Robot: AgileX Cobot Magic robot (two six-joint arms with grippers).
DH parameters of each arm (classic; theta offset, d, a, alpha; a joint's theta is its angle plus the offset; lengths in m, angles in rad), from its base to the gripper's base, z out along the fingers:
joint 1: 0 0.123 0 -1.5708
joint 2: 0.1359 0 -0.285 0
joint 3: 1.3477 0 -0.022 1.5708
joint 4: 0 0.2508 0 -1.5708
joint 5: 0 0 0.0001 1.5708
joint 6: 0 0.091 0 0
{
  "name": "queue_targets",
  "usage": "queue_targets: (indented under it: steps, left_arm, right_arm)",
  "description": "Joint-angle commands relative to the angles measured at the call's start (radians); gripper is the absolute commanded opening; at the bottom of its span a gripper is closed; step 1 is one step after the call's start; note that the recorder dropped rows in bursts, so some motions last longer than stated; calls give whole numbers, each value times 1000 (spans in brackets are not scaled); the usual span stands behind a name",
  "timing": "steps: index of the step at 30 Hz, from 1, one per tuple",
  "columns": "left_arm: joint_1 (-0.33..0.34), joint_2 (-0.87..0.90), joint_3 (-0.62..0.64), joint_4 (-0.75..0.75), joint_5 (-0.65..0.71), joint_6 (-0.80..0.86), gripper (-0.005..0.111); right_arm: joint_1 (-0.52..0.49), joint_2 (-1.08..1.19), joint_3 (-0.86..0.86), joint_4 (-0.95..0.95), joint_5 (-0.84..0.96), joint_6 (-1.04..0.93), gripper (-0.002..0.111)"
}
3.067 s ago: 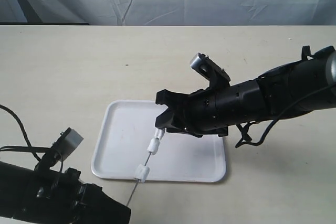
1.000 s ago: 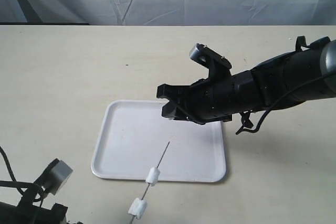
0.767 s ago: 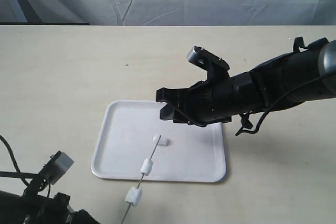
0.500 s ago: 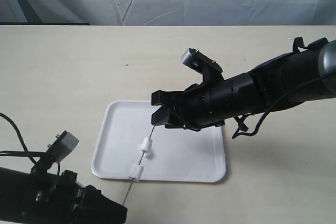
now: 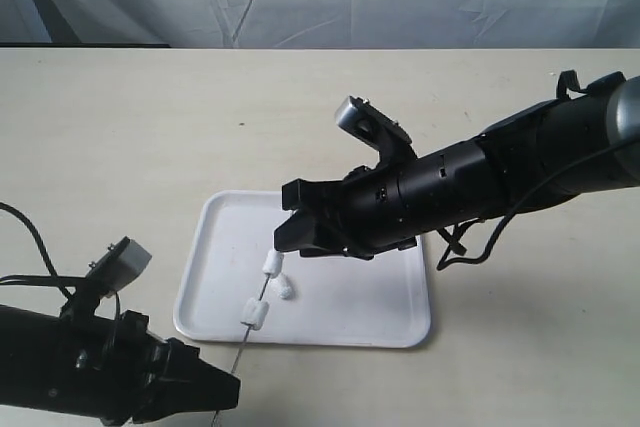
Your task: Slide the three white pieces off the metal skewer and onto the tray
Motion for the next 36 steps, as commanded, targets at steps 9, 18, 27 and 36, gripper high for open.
queue_targets:
  steps: [9,18,27,36]
  left_arm:
    - [-2,-5,-36,-13,33,-11,0]
    - [-2,-5,-36,-13,87,-5,0]
    - [-2,-5,-36,-13,113,11,0]
    - [-2,-5,-36,-13,97,11,0]
  right_arm:
    - [-3,1,-1,-8,56,0,46]
    - [-3,1,-1,-8,51,0,43]
    - [-3,1,-1,-8,27,0,35]
    - [-3,1,-1,-10,25,0,35]
